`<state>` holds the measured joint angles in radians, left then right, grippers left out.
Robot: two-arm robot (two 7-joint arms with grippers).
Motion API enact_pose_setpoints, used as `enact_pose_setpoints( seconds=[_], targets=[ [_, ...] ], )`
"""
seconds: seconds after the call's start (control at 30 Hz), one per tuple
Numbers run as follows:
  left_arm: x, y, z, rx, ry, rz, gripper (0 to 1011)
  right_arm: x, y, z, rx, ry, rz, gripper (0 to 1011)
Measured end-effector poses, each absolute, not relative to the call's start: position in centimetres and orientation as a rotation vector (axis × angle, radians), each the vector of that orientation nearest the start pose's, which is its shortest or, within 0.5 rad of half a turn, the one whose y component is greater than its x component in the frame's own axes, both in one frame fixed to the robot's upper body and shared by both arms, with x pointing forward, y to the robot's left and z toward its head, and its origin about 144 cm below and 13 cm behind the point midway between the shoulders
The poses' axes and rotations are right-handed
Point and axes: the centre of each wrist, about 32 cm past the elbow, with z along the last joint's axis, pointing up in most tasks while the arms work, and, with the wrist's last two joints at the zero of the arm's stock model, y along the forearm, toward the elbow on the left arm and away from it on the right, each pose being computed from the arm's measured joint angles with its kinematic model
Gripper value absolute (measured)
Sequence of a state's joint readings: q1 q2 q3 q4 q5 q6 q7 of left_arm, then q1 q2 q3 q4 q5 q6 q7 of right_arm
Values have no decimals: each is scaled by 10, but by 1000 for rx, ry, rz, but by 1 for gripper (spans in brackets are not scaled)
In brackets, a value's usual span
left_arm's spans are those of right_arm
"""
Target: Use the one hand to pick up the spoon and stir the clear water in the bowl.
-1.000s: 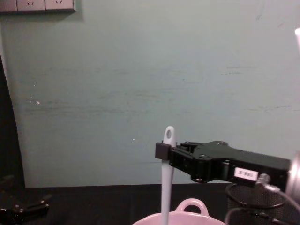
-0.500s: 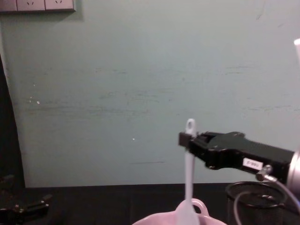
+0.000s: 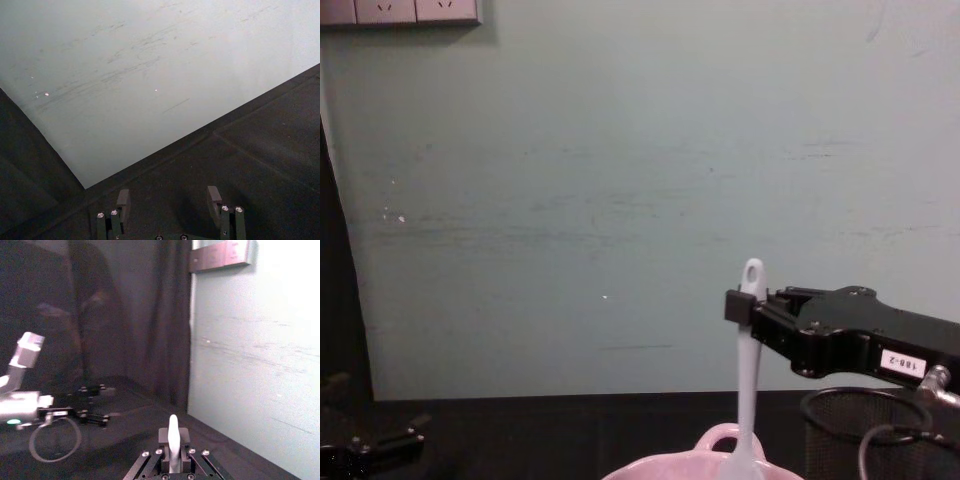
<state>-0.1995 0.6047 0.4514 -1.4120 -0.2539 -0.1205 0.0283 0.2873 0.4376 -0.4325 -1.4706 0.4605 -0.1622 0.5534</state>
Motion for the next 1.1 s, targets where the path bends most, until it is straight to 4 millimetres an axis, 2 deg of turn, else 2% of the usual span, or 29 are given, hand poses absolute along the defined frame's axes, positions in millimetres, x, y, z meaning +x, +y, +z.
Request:
enact_pose_setpoints(
  seconds=[0.27,0.5,0.83,1.1],
  targets=[
    [489,310,1140,304,-285,1248,1005,502,-231,1185,72,-151,-587,123],
    [489,310,1140,304,-285,1248,1005,501,-217,1183,104,-117,-553,123],
    [489,310,1140,305,-285,1248,1005,522,-207,1178,105,-69,-602,124],
    [489,310,1140,305,-285,1248,1005,539,-220,1178,92,-83,-702,123]
  ],
)
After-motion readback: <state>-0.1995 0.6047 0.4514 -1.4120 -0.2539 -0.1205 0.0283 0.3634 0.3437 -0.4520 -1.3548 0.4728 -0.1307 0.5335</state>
